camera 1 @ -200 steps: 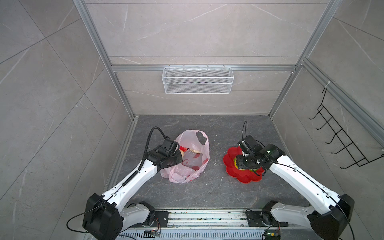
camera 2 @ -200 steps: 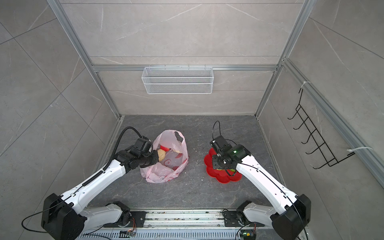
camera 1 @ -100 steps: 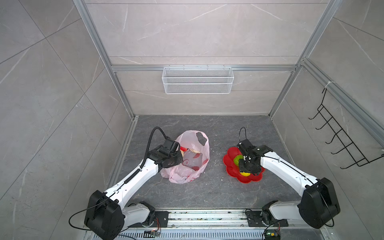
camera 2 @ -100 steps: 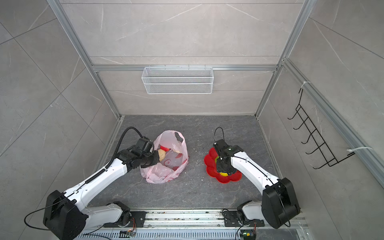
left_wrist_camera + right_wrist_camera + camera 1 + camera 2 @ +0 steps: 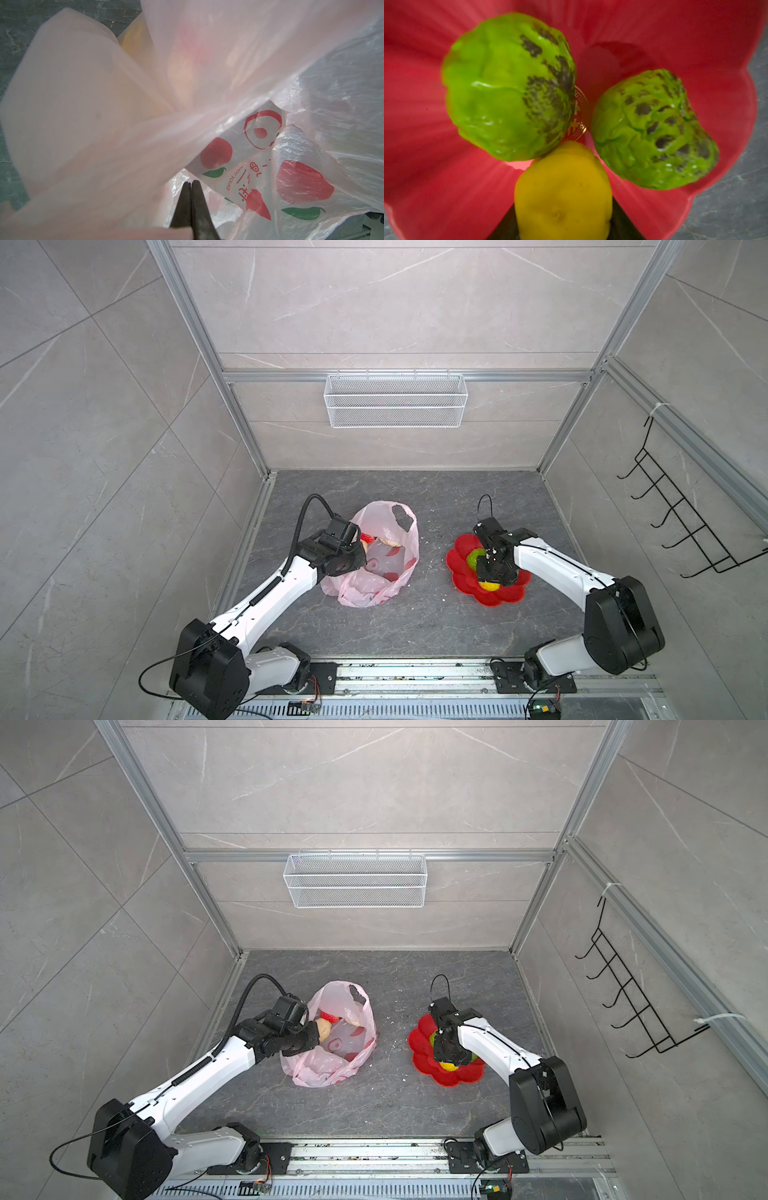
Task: Take the fake fruits out of the plastic bag
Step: 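Lower the yellow fruit into the red plate between the green fruits, then open the right gripper and raise it off the yellow fruit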
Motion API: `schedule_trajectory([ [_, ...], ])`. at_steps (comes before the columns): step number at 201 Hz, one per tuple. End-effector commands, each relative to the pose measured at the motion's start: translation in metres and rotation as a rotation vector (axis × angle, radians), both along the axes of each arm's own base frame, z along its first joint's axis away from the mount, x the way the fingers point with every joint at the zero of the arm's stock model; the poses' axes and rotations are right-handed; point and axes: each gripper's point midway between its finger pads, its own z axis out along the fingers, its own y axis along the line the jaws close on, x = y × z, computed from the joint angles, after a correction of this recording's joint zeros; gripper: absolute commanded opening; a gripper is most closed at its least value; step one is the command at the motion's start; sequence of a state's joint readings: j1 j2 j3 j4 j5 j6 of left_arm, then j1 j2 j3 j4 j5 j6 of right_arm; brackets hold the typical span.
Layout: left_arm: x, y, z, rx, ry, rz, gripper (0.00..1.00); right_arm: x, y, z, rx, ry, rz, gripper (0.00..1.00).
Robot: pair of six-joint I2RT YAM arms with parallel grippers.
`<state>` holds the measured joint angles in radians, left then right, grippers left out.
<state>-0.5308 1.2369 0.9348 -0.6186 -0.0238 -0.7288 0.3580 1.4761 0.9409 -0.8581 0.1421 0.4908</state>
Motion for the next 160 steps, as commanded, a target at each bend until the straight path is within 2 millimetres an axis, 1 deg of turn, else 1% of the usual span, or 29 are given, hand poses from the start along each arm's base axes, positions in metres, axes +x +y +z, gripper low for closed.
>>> schedule_trajectory([
  [1, 0.009, -0.004, 0.012, -0.018, -0.037, -0.013, 0.00, -0.002, -0.002, -0.009, 0.001, 0.021, 0.010, 0.41],
  [74, 0.009, -0.005, 0.012, -0.020, -0.035, -0.015, 0.00, -0.002, -0.005, -0.019, 0.008, 0.037, -0.009, 0.48],
  [102, 0.008, -0.004, 0.012, -0.020, -0.037, -0.015, 0.00, -0.002, -0.006, -0.022, 0.008, 0.044, -0.010, 0.52],
  [128, 0.008, -0.004, 0.012, -0.020, -0.036, -0.015, 0.00, -0.003, -0.006, -0.020, 0.007, 0.043, -0.013, 0.59],
  [160, 0.009, -0.004, 0.014, -0.022, -0.039, -0.015, 0.00, -0.002, -0.008, -0.016, 0.004, 0.030, -0.019, 0.64],
])
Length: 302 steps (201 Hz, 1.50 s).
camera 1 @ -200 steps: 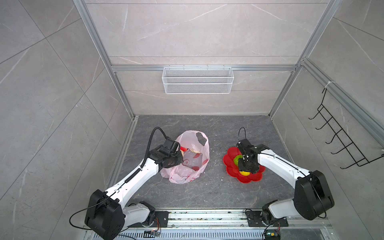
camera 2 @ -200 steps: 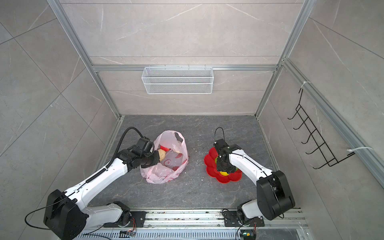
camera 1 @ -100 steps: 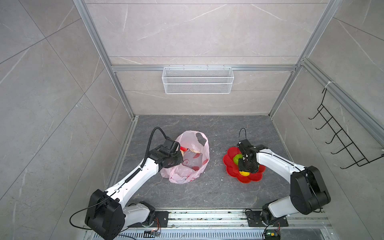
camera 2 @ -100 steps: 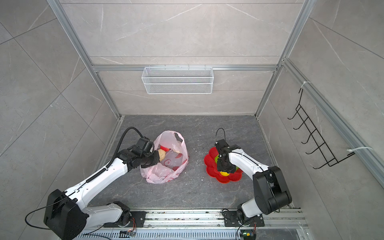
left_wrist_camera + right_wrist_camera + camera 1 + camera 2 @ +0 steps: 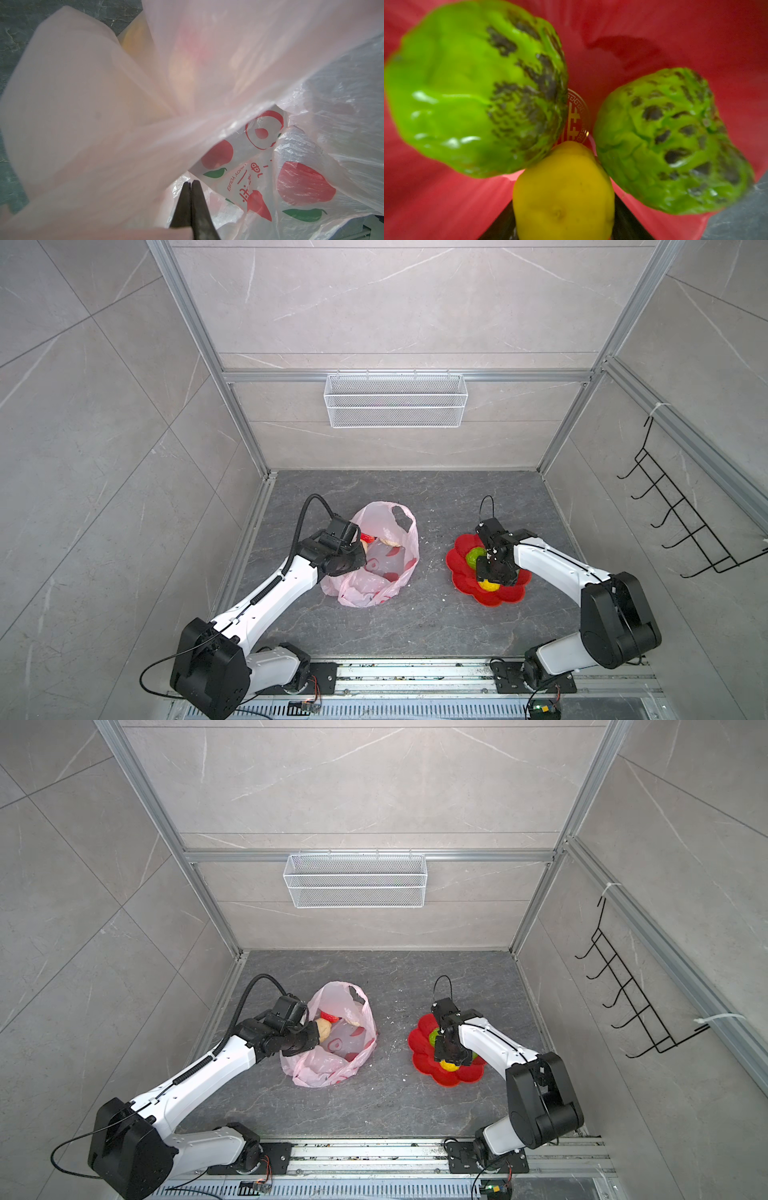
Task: Take the fake fruits out of the plastic bag
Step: 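Open the right gripper and raise it off the yellow fruit, then move the open right gripper into the pink bag's mouth toward the pale bun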
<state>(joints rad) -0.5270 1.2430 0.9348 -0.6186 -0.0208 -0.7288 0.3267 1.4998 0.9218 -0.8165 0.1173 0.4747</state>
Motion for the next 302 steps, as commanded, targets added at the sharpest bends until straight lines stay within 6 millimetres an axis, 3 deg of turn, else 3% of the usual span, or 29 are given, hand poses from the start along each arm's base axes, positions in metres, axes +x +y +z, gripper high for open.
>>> schedule_trajectory([
  [1, 0.008, -0.004, 0.015, -0.023, -0.046, -0.017, 0.00, -0.005, -0.005, -0.005, -0.017, 0.019, -0.007, 0.64],
  [66, 0.008, -0.005, 0.018, -0.032, -0.055, -0.019, 0.00, -0.005, -0.006, 0.021, -0.008, -0.028, -0.004, 0.76],
  [116, 0.006, -0.005, 0.019, -0.042, -0.060, -0.020, 0.00, -0.013, -0.010, 0.051, -0.001, -0.069, -0.002, 0.76],
  [140, 0.005, -0.004, 0.019, -0.043, -0.060, -0.021, 0.00, -0.013, -0.003, 0.083, 0.044, -0.149, 0.043, 0.70],
  [178, -0.002, 0.000, 0.018, -0.038, -0.049, -0.012, 0.00, -0.014, 0.026, 0.156, 0.129, -0.349, 0.184, 0.58],
  [202, -0.006, 0.002, 0.017, -0.038, -0.042, -0.011, 0.00, -0.018, 0.058, 0.201, 0.170, -0.454, 0.298, 0.54],
  [254, -0.023, 0.014, 0.008, -0.012, -0.010, 0.001, 0.00, -0.038, 0.168, 0.266, 0.450, -0.594, 0.548, 0.50],
  [276, -0.030, 0.020, 0.003, -0.004, 0.004, 0.017, 0.00, -0.047, 0.213, 0.278, 0.522, -0.625, 0.626, 0.49],
  [302, -0.035, 0.022, 0.000, -0.011, 0.011, 0.032, 0.00, -0.055, 0.262, 0.269, 0.533, -0.604, 0.696, 0.49],
])
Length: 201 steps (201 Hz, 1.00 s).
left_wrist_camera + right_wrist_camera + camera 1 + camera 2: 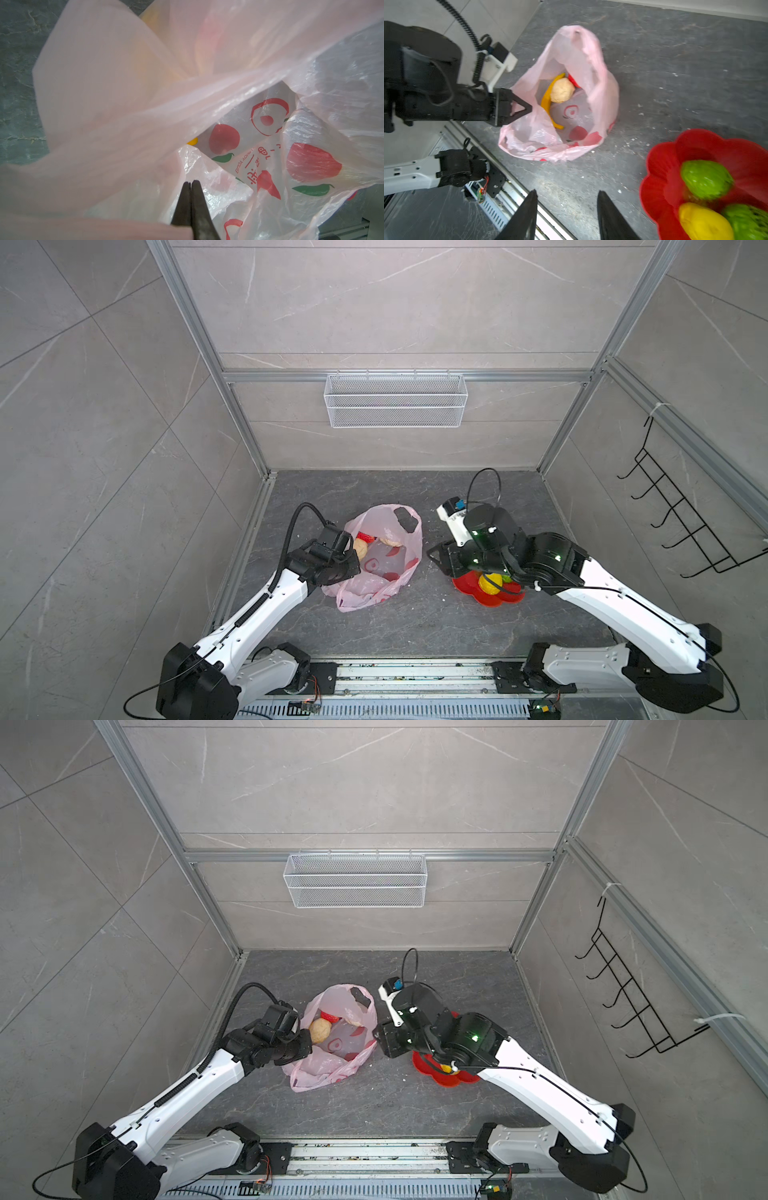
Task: Take the fake fruits out of the plastic bag
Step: 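Move the open right gripper into the pink bag's mouth toward the pale bun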
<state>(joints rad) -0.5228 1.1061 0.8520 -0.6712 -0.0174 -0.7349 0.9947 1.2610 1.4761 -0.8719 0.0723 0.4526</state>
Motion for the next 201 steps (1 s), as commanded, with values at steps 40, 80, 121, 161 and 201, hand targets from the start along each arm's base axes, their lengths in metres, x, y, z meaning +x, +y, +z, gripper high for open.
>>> schedule_trajectory([
  [40, -0.010, 0.006, -0.001, -0.029, -0.003, 0.038, 0.00, 0.002, 0.104, -0.029, 0.055, 0.048, 0.071, 0.46],
  [80, -0.011, 0.005, -0.004, -0.053, -0.005, 0.047, 0.00, 0.025, 0.128, -0.085, -0.052, 0.105, -0.047, 0.41],
  [121, -0.015, 0.008, -0.007, -0.039, 0.012, 0.055, 0.00, 0.053, 0.139, -0.131, -0.101, 0.131, -0.168, 0.40],
  [161, -0.016, 0.018, -0.003, -0.003, 0.002, 0.084, 0.00, 0.079, 0.144, -0.171, -0.220, 0.166, -0.244, 0.39],
  [201, -0.016, 0.022, -0.003, 0.013, 0.001, 0.097, 0.00, 0.092, 0.155, -0.199, -0.218, 0.223, -0.267, 0.39],
])
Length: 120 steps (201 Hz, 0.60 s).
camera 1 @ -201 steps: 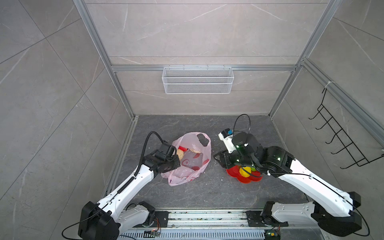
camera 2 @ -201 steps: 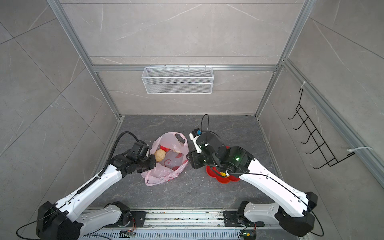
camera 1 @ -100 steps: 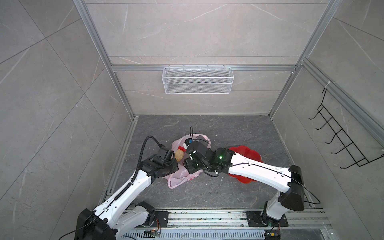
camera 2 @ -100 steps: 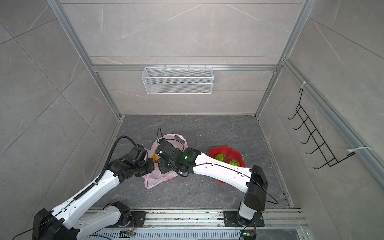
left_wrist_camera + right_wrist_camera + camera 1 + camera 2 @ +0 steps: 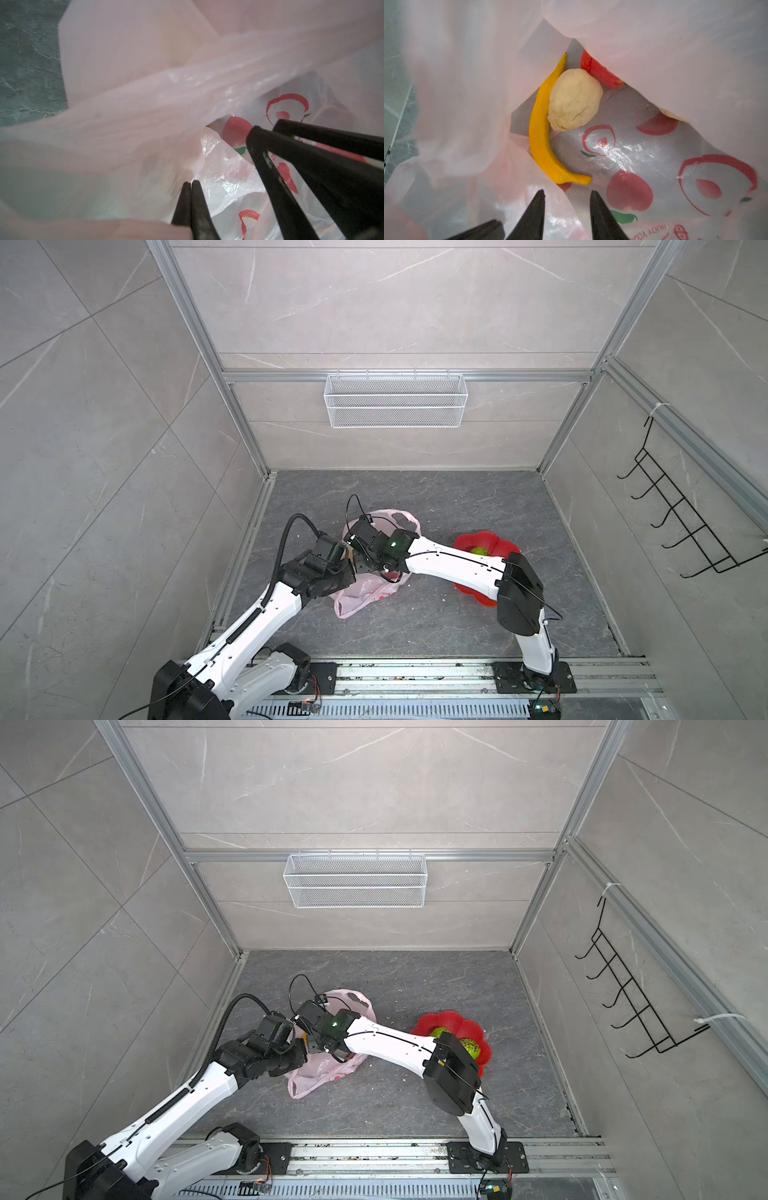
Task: Take the fake fruits out of the plastic bag
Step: 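Move the open right gripper into the pink bag's mouth toward the pale bun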
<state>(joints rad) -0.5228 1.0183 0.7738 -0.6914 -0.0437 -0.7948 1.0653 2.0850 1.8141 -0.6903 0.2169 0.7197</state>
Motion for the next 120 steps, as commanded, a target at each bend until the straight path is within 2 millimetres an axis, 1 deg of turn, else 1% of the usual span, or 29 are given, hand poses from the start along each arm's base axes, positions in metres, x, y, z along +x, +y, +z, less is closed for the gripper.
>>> schedule_trajectory([
  [1, 0.001, 0.007, 0.008, 0.015, -0.013, 0.032, 0.00, 0.006, -0.001, -0.015, -0.021, 0.036, -0.044, 0.39],
  [51, 0.001, 0.010, 0.006, 0.023, -0.026, 0.041, 0.00, 0.015, 0.001, -0.036, -0.034, 0.055, -0.084, 0.39],
  [77, 0.001, 0.011, 0.005, 0.019, -0.035, 0.043, 0.00, 0.021, 0.002, -0.043, -0.024, 0.060, -0.109, 0.39],
  [120, -0.001, 0.010, 0.002, 0.017, -0.037, 0.033, 0.00, 0.031, 0.003, -0.054, -0.004, 0.074, -0.157, 0.45],
])
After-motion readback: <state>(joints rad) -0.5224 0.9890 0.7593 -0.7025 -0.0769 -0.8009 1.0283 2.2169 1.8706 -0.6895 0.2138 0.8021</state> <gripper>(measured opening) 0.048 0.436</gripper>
